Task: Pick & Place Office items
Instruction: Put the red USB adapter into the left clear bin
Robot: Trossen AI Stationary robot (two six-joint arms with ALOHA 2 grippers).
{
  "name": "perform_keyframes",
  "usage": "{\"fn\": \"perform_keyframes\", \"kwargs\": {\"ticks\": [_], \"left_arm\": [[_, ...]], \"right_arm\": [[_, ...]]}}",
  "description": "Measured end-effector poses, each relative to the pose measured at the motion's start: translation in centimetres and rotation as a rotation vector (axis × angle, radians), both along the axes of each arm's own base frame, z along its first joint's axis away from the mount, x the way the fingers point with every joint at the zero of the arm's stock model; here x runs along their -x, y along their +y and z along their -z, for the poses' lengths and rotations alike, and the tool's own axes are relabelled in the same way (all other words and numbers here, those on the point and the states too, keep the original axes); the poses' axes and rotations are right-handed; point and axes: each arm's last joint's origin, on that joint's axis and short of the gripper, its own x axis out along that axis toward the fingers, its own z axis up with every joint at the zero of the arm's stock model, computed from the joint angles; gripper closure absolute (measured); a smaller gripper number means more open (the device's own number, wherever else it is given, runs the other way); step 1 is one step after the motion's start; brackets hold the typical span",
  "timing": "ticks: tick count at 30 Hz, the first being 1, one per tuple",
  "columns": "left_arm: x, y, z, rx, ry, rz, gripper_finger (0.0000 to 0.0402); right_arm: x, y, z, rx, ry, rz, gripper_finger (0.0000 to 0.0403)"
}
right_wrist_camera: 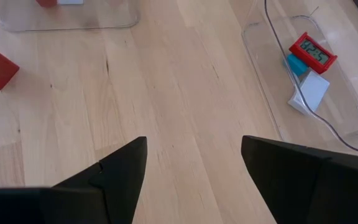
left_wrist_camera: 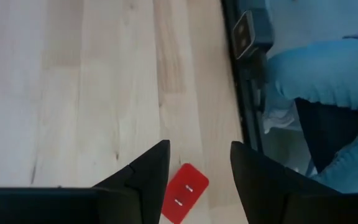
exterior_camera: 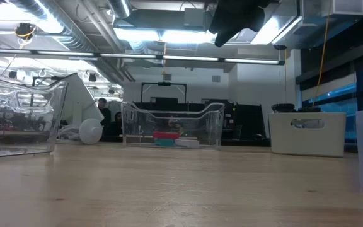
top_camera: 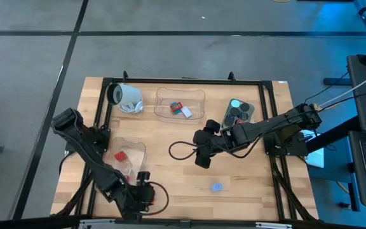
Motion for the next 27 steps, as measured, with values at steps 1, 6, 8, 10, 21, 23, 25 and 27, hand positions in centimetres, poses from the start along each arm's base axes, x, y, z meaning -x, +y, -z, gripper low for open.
{"fn": "perform_keyframes", "kwargs": {"ticks": [1,6,8,10,21,23,25,27], "left_arm": [[-0.1,-0.1,0.3,0.007,0.017,-0.016,0.0234],[0.1,-0.7,1.3,0.044,0.076,-0.030,0.0201],[0.3,-1.0,1.5,0.035,0.075,-0.015,0.0180],[0.6,-1.4,1.5,0.015,0.065,0.022,0.0158],[0.9,-2.3,4.1,-0.200,0.086,0.223,0.0117],[0.6,-2.3,5.1,-0.203,0.130,0.232,0.0116],[0.4,-2.2,5.7,-0.238,0.144,0.239,0.0116],[0.2,-2.1,5.9,-0.264,0.146,0.252,0.0116]], "right_arm": [[0.0,0.0,0.0,0.000,-0.002,0.000,0.0138],[0.0,0.0,0.0,-0.001,-0.004,0.000,0.0138],[0.0,0.0,0.0,-0.002,-0.006,0.000,0.0138],[0.0,0.0,0.0,-0.002,-0.006,0.000,0.0138],[0.0,0.0,0.0,-0.002,-0.007,0.000,0.0138],[0.0,0.0,0.0,-0.002,-0.007,0.000,0.0138],[0.0,0.0,0.0,-0.002,-0.007,0.000,0.0138],[-0.1,0.0,0.0,-0.002,-0.008,0.000,0.0138]]}}
